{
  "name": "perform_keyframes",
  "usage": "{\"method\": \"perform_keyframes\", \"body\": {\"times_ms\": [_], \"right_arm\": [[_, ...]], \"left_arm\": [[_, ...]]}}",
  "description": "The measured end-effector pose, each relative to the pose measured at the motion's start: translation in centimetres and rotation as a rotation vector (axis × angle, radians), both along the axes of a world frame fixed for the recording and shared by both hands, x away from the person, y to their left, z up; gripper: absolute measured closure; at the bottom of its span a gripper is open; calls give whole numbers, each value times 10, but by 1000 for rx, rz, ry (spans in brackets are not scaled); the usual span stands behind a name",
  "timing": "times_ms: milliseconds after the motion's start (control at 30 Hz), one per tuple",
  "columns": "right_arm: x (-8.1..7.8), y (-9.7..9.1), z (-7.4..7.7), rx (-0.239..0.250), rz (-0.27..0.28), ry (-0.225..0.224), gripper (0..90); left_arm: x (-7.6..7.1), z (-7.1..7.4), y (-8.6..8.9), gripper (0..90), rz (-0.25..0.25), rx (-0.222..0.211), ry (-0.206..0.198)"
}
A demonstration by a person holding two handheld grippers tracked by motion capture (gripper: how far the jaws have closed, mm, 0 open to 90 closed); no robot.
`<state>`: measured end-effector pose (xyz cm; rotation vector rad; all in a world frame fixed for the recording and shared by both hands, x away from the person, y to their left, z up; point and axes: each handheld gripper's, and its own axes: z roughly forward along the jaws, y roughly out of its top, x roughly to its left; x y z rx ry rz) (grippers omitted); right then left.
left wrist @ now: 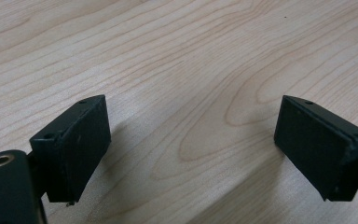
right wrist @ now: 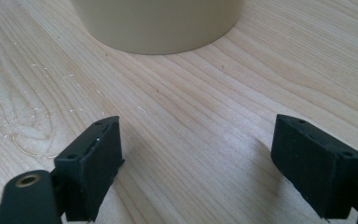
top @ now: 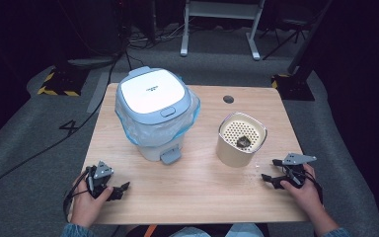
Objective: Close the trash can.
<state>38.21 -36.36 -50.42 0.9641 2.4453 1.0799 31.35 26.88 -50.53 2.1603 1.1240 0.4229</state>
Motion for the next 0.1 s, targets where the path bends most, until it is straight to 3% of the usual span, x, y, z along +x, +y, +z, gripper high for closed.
{"method": "perform_keyframes", "body": {"times_ms": [100], "right_arm": [[0, 0, 0, 0, 0, 0, 165]], "left_arm": [[3, -1, 0, 25, -80, 14, 22]]}}
